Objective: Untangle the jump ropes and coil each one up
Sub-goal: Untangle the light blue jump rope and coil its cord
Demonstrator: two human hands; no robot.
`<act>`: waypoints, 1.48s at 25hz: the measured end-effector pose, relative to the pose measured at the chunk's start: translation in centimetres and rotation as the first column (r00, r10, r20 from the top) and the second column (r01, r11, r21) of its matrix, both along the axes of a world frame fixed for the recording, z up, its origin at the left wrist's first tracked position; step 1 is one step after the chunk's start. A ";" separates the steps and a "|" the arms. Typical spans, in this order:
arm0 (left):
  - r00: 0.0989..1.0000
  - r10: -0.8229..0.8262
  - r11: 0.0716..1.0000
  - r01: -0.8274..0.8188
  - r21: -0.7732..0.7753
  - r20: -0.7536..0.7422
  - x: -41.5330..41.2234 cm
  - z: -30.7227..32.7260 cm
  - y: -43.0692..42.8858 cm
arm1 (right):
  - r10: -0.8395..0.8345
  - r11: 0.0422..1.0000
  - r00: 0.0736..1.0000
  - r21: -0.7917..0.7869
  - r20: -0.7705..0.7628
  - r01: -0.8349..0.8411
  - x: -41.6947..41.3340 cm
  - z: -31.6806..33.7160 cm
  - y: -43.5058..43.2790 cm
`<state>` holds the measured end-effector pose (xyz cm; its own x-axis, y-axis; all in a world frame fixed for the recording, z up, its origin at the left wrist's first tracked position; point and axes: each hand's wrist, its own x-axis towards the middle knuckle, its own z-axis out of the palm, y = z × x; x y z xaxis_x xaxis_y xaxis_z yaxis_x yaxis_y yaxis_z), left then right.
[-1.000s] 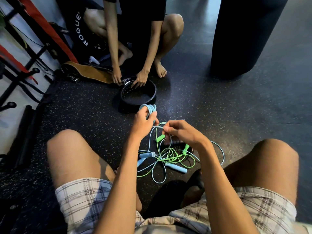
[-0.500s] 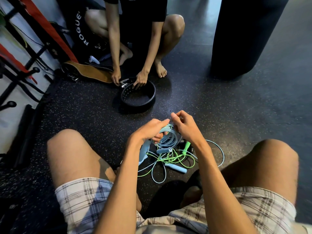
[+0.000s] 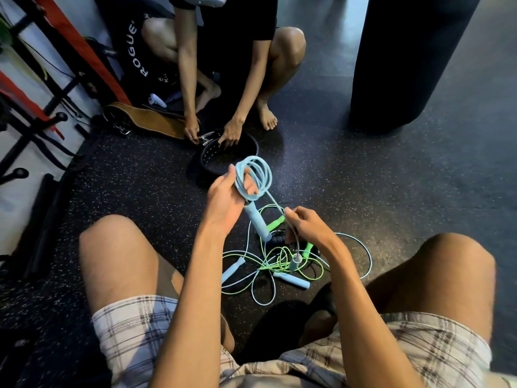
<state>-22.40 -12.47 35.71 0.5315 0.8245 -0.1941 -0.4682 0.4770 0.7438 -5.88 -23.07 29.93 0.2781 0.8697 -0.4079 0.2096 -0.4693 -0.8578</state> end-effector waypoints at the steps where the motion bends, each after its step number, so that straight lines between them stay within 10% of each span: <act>1: 0.997 0.075 0.997 -0.075 0.017 0.001 0.0 -0.3 0.3 | 0.046 0.997 0.999 -0.058 0.005 -0.046 -0.1 0.1 -0.2; 6: 0.856 0.418 0.888 -0.314 0.336 -0.303 -0.2 -2.4 1.2 | 0.200 0.969 0.977 -0.128 -0.078 -0.209 -0.8 0.4 -0.9; 11: 0.658 0.466 0.777 0.016 0.629 -0.592 -0.4 -3.4 0.7 | 0.255 0.966 0.946 0.010 -0.202 -0.258 -1.4 2.2 -0.6; 17: 0.499 0.183 0.802 0.423 0.422 -0.847 -0.8 -4.2 0.1 | 0.226 0.956 0.962 0.224 -0.151 -0.190 -0.9 4.2 0.0; 24: 0.609 -0.389 0.810 0.583 0.057 -0.691 -0.3 -1.6 -1.8 | 0.010 0.941 0.998 0.339 -0.054 0.009 -0.6 3.7 0.5; 37: 0.901 -0.254 0.962 0.273 0.004 -0.352 -1.5 -1.4 -1.5 | -0.104 0.942 0.993 0.313 -0.061 0.118 -3.1 3.3 1.5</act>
<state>-23.92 -13.95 34.32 0.6386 0.6773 -0.3653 -0.0401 0.5032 0.8632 -8.99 -21.60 33.23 0.3688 0.9202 -0.1315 0.1310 -0.1915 -0.9727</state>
